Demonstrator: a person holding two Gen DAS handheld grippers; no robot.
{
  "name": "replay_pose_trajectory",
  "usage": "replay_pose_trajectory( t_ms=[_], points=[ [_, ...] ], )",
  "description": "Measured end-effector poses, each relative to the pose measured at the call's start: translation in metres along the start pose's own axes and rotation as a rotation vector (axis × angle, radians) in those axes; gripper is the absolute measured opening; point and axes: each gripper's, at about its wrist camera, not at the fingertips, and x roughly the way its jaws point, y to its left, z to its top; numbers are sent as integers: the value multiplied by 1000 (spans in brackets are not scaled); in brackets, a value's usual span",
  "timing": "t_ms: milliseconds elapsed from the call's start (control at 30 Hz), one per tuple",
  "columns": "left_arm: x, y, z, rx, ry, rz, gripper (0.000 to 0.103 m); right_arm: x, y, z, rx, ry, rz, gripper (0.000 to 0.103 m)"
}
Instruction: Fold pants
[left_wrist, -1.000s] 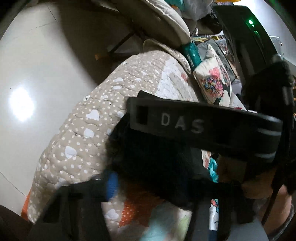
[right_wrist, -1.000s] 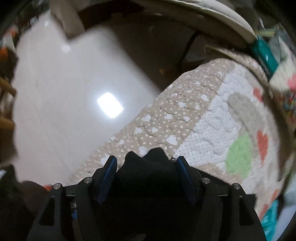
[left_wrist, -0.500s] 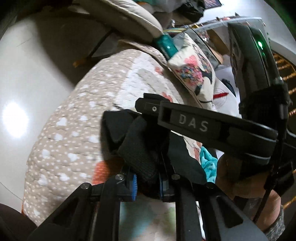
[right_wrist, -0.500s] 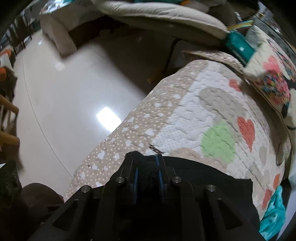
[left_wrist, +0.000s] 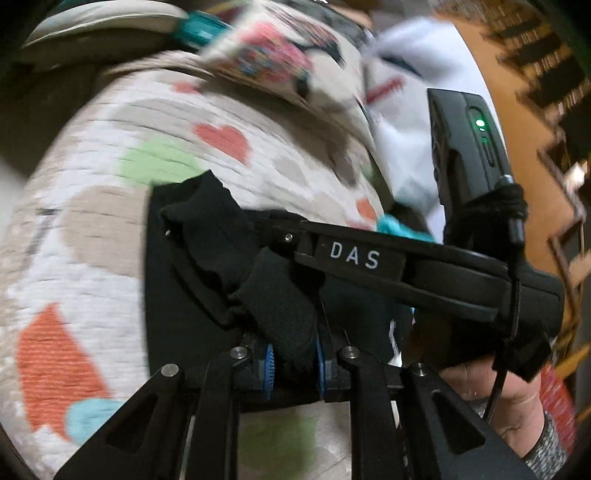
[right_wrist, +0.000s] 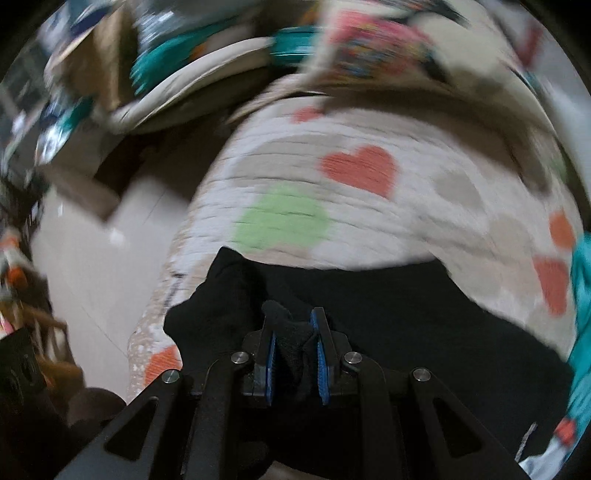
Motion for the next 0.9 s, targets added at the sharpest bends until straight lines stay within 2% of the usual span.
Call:
replay_pose_trajectory(
  t_ms=[100,167,300,367,467,533,633,733,800,833,867,900],
  points=[
    [23,-16,-15,54,90,14,21,1,-49,-18,105,0,-13,28],
    [19,-20,-25,70,115,-25,24,-3,-83,-31,190,-29,-89,40],
    [-13,-15,-43,100,127,-75,31,-23,-125,-45,310,-113,-163,44],
    [-28,-5,-48,82,115,-69,34,-35,-129,-44,328,-167,-139,44],
    [-48,21,-50,0,77,-17,36,-46,-105,-34,268,-215,-20,44],
    [-57,41,-49,-69,56,20,37,-44,-81,-31,195,-212,21,44],
    [-62,52,-48,-99,29,61,37,-34,-51,-36,86,-202,69,49],
    [-65,54,-51,-106,24,71,37,-18,-10,-43,-74,-177,53,66],
    [-63,51,-53,-105,29,71,37,-8,15,-49,-197,-171,-32,69],
    [-62,50,-52,-103,31,73,37,-4,21,-54,-245,-167,-82,65],
    [-63,50,-53,-101,31,75,37,2,24,-57,-269,-148,-136,21],
    [-64,49,-52,-101,29,74,37,8,21,-58,-256,-110,-157,10]
  ],
)
